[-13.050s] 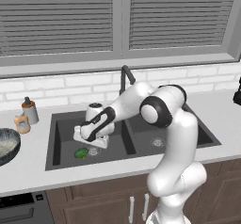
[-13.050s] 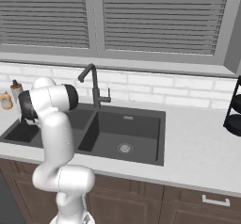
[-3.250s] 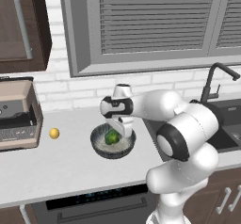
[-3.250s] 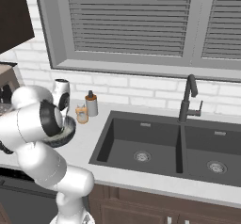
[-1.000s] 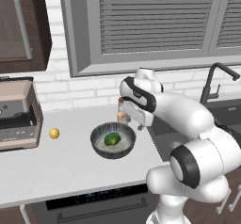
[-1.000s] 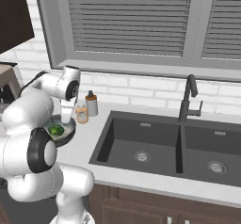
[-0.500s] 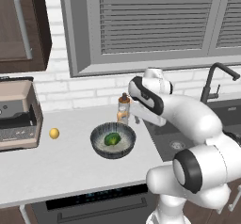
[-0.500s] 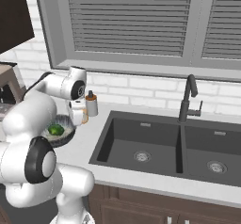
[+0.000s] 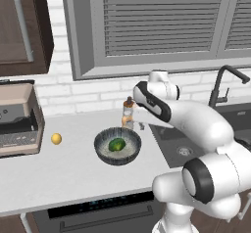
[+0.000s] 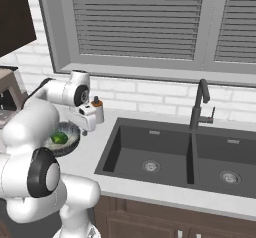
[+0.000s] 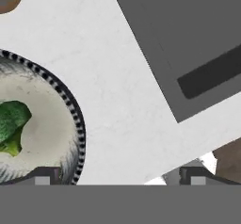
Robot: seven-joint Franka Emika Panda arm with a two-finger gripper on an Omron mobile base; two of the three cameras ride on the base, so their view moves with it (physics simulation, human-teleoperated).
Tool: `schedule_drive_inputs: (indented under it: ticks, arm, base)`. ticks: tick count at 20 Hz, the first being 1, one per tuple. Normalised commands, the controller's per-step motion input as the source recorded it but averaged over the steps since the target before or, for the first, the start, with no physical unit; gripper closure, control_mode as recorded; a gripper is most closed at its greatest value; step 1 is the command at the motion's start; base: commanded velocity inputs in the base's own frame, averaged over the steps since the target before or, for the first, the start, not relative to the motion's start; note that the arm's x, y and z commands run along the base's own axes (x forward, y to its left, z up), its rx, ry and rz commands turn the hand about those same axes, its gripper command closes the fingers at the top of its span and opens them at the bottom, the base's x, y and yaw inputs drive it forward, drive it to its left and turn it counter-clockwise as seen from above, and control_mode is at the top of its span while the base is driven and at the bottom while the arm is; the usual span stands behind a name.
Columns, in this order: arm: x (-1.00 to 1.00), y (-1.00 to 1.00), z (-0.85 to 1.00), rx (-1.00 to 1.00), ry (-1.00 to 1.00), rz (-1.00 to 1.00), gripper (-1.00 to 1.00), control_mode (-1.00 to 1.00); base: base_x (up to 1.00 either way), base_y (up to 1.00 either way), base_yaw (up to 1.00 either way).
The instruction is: Pick the broccoli from the sink and place it in the bowl. Then pick the bowl and place it in the microwave. Then close the microwave door and press the start button.
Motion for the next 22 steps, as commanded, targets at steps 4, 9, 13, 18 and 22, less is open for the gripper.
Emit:
schedule_drive_inputs:
  ticks: [4,9,13,18,22]
  arm:
    - [0.16,0.00,-0.30,0.22,0.00,0.29,-1.00,-1.00]
    - [0.29,0.05,-0.25,0.21,0.01,0.15,-1.00,-1.00]
    - [0.28,0.26,-0.26,0.08,0.01,0.08,-1.00,-1.00]
    - [0.15,0.32,-0.22,0.01,0.00,0.02,-1.00,-1.00]
    - [0.09,0.04,-0.31,0.00,0.00,0.00,-1.00,-1.00]
  base:
    - [0.00,0.00,0.00]
    - [0.00,0.00,0.00]
    - [0.00,0.00,0.00]
    - [0.00,0.00,0.00]
    - [0.00,0.00,0.00]
